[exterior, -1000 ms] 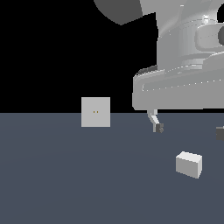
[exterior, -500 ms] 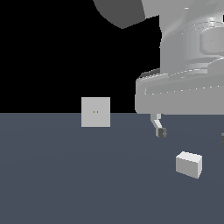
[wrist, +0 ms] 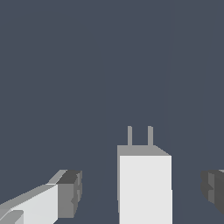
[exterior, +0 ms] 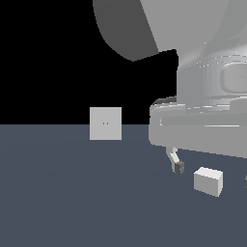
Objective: Plug the charger into the wall socket.
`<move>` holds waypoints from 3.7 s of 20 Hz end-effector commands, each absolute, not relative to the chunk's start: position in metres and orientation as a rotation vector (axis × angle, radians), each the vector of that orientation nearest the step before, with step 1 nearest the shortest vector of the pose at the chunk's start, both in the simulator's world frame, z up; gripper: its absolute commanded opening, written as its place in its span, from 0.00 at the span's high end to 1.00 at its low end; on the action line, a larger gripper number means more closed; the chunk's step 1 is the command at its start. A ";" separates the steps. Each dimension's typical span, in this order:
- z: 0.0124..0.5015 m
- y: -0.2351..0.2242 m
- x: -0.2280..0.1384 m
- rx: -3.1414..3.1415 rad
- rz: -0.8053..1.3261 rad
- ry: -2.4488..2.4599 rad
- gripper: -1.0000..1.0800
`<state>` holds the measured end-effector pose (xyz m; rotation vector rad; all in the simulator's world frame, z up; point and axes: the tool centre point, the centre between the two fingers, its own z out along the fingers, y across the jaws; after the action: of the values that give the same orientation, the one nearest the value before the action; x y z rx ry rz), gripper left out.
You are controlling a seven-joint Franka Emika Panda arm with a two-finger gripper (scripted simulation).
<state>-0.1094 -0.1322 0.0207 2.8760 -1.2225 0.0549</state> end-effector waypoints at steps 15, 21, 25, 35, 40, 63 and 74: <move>0.012 -0.132 -0.109 2.876 0.057 -1.224 1.00; 0.017 -0.124 -0.098 2.903 0.058 -1.160 1.00; 0.027 -0.109 -0.079 2.947 0.059 -1.044 1.00; 0.070 -0.021 -0.012 3.092 0.063 -0.496 1.00; 0.088 0.025 0.006 3.126 0.064 -0.246 1.00; 0.100 0.058 0.019 3.139 0.062 -0.072 1.00; 0.100 0.057 0.053 3.139 0.062 -0.072 1.00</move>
<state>0.0485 0.0569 0.0998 3.1392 -0.0723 0.0621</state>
